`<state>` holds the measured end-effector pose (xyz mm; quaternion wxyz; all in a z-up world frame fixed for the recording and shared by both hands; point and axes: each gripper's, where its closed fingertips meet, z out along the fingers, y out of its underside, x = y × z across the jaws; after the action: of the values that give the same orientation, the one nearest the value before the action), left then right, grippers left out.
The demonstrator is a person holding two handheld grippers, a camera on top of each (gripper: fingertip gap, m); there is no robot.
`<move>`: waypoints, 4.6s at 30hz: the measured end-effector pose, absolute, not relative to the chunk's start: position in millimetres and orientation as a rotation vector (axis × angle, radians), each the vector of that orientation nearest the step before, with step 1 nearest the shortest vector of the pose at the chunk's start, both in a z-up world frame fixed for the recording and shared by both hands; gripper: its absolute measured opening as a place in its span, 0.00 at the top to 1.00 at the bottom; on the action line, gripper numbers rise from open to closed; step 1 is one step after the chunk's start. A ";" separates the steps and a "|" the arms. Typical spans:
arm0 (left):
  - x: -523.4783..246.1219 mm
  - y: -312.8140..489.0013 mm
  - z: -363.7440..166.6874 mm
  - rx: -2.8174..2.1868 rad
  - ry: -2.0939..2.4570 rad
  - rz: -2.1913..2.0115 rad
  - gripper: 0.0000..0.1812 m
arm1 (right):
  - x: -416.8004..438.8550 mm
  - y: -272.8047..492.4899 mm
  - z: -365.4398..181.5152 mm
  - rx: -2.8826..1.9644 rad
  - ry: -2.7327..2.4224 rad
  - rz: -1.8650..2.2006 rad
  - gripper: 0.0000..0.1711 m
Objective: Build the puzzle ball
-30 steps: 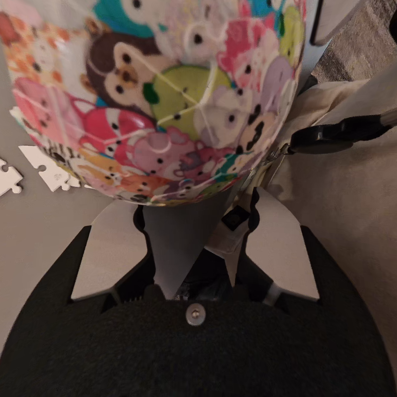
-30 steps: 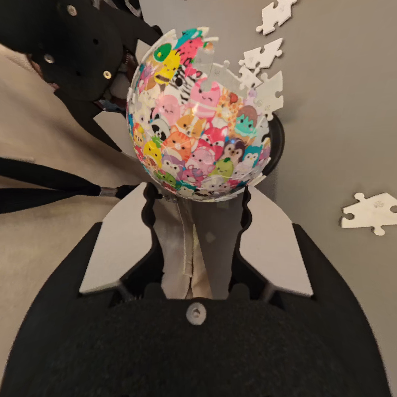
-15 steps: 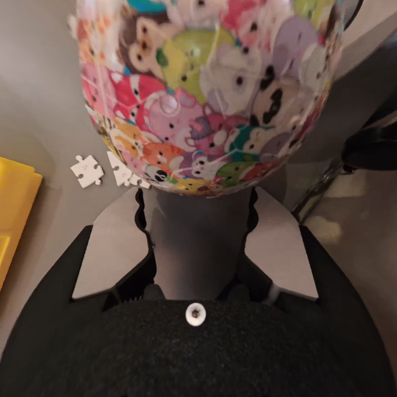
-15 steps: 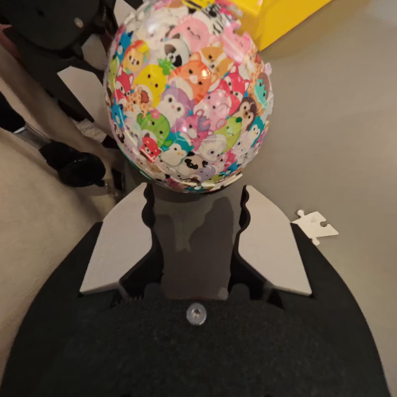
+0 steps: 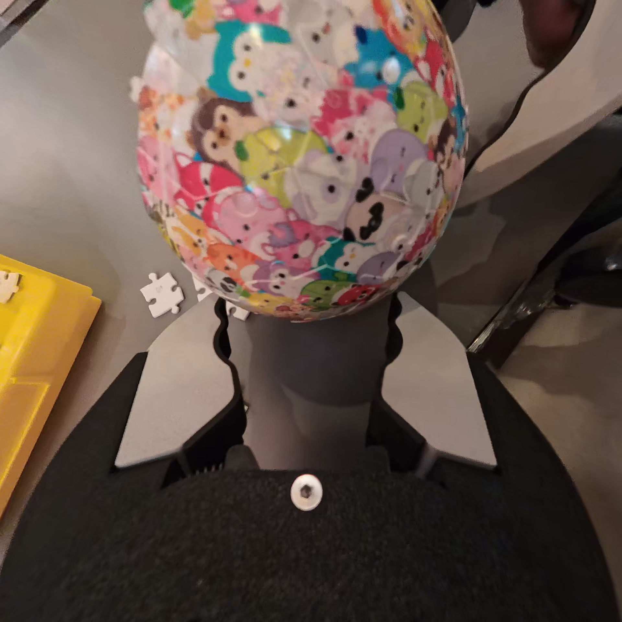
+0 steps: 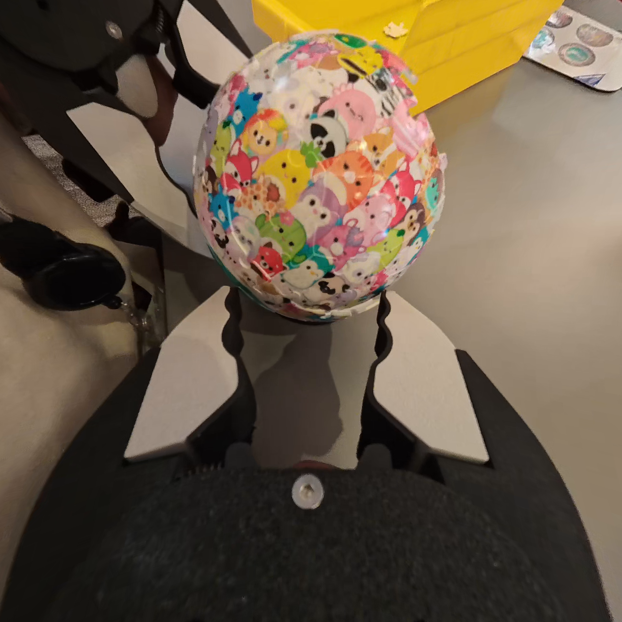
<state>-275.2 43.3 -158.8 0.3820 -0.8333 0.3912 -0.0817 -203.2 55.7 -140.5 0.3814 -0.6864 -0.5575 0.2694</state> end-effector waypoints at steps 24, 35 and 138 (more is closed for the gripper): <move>-263.7 17.1 -155.2 -2.448 0.944 -0.532 0.46 | -200.5 47.9 -122.9 -2.175 -1.363 1.141 0.55; -267.4 17.5 -162.0 -2.428 0.944 -0.543 0.49 | -192.4 42.4 -130.7 -2.053 -1.438 1.175 0.51; -198.7 24.1 -176.8 -2.333 0.967 -0.958 0.60 | -156.9 50.4 -169.6 -1.843 -1.732 1.271 0.46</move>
<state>-198.7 24.1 -176.8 0.2186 -0.8430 0.3492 -0.3460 -156.9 50.4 -169.6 0.1551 -0.6433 -0.6044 0.4436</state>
